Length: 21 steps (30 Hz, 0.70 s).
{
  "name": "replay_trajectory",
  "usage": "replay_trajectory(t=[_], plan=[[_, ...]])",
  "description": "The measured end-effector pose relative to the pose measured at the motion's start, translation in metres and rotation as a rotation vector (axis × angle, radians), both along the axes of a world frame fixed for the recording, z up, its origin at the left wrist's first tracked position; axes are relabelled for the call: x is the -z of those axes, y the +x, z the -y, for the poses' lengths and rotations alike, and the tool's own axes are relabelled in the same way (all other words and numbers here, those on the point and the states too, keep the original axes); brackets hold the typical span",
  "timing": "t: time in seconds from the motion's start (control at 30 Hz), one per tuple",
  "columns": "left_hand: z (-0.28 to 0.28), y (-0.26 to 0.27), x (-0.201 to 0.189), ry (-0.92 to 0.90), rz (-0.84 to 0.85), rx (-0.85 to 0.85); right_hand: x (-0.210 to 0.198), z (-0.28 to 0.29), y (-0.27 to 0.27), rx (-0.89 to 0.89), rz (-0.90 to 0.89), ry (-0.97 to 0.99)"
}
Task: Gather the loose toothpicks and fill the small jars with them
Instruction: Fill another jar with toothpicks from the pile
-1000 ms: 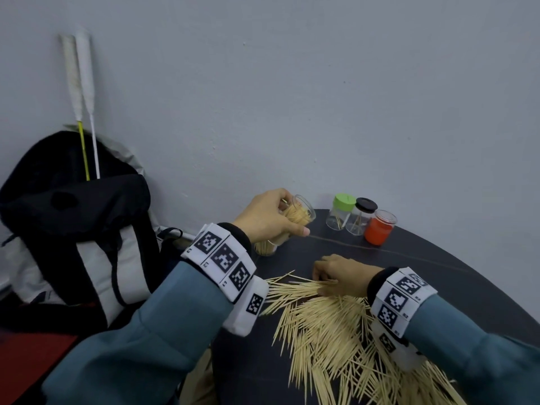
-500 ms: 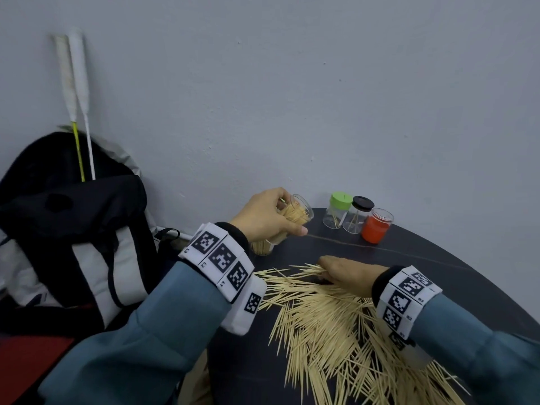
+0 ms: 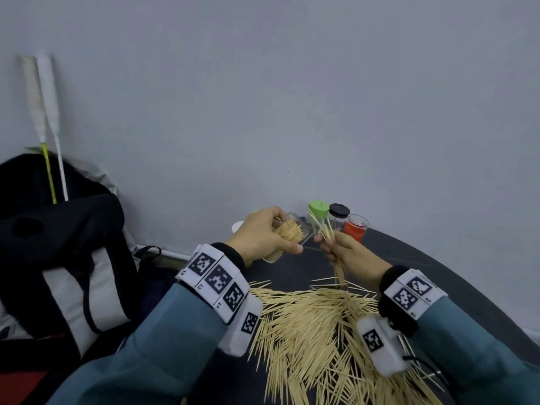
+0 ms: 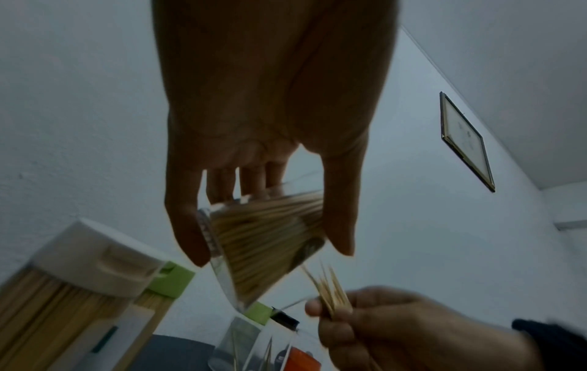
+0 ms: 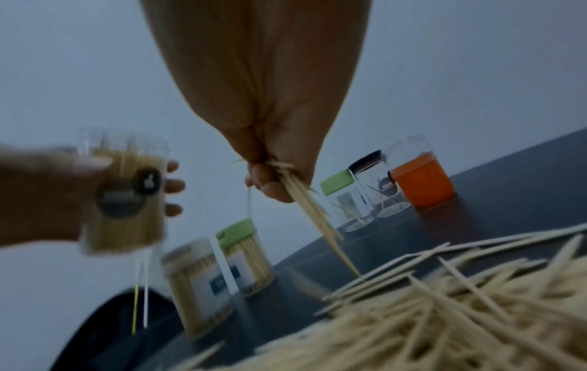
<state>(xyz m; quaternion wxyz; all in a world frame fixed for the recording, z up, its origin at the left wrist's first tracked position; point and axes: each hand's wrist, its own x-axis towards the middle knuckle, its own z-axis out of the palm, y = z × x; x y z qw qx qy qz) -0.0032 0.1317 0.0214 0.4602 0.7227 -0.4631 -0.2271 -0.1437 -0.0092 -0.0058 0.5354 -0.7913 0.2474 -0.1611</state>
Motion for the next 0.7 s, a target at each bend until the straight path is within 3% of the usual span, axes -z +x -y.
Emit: replay_trajectory(t=[0.23,0.37,0.47,0.7], plan=[[0.012,-0.019,0.004,0.051,0.034,0.082,-0.02,0.004,0.0,0.144,0.464,0.264],[0.02,-0.027,0.007,0.11,0.083,0.133,-0.042,-0.004,-0.001,0.178,0.651,0.273],[0.025,-0.035,0.01,0.144,0.096,0.147,-0.057,-0.011,0.0,0.161,0.711,0.22],[0.031,-0.039,0.012,0.132,0.042,0.174,-0.046,-0.023,0.004,0.14,0.598,0.172]])
